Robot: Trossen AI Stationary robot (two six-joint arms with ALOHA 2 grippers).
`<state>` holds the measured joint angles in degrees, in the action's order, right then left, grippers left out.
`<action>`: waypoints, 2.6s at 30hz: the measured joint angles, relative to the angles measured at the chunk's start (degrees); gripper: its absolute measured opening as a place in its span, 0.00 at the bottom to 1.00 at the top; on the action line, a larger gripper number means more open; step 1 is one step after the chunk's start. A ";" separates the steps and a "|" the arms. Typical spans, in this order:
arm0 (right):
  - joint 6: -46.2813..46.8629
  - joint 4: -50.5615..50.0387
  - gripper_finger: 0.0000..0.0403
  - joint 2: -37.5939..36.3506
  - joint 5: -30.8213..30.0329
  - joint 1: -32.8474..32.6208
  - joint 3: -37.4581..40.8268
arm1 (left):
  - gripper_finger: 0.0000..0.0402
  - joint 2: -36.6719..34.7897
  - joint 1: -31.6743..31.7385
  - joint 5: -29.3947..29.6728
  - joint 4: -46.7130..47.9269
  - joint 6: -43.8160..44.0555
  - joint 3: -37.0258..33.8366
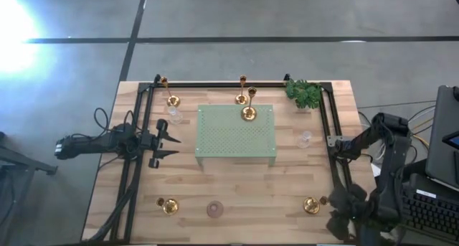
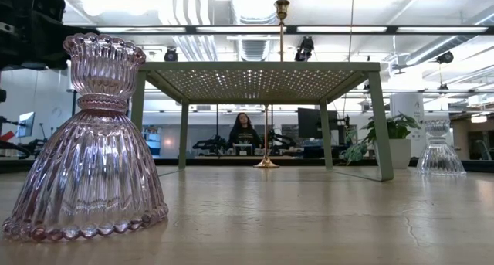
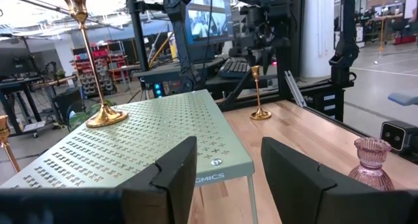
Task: Pick & Place candle stick holders
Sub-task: Put the gold candle stand on the shelf
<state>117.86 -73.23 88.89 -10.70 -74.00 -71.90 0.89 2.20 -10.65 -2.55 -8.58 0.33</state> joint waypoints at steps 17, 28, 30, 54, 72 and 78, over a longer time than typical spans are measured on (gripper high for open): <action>2.01 1.66 0.58 6.07 -4.78 2.89 1.27 | 0.44 0.00 0.00 0.00 0.00 0.00 0.01; 2.03 1.86 0.51 6.62 -7.48 4.40 2.84 | 0.44 0.02 0.00 0.01 0.02 0.00 0.01; 2.05 1.93 0.49 6.64 -7.48 4.53 3.52 | 0.44 0.02 0.00 0.02 0.01 0.00 0.01; -1.65 2.97 0.15 3.87 -12.04 7.72 5.70 | 0.44 0.00 0.00 0.01 0.00 0.00 -0.01; -51.12 -8.08 0.15 -15.08 -21.76 32.57 -7.98 | 0.44 0.01 0.00 0.01 0.00 0.01 -0.02; -71.21 -7.83 0.15 -18.79 -21.33 48.21 -11.91 | 0.44 0.01 0.00 0.01 0.00 0.00 0.00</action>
<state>46.66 -81.06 70.10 -32.03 -25.79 -83.81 0.90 2.20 -10.64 -2.55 -8.58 0.33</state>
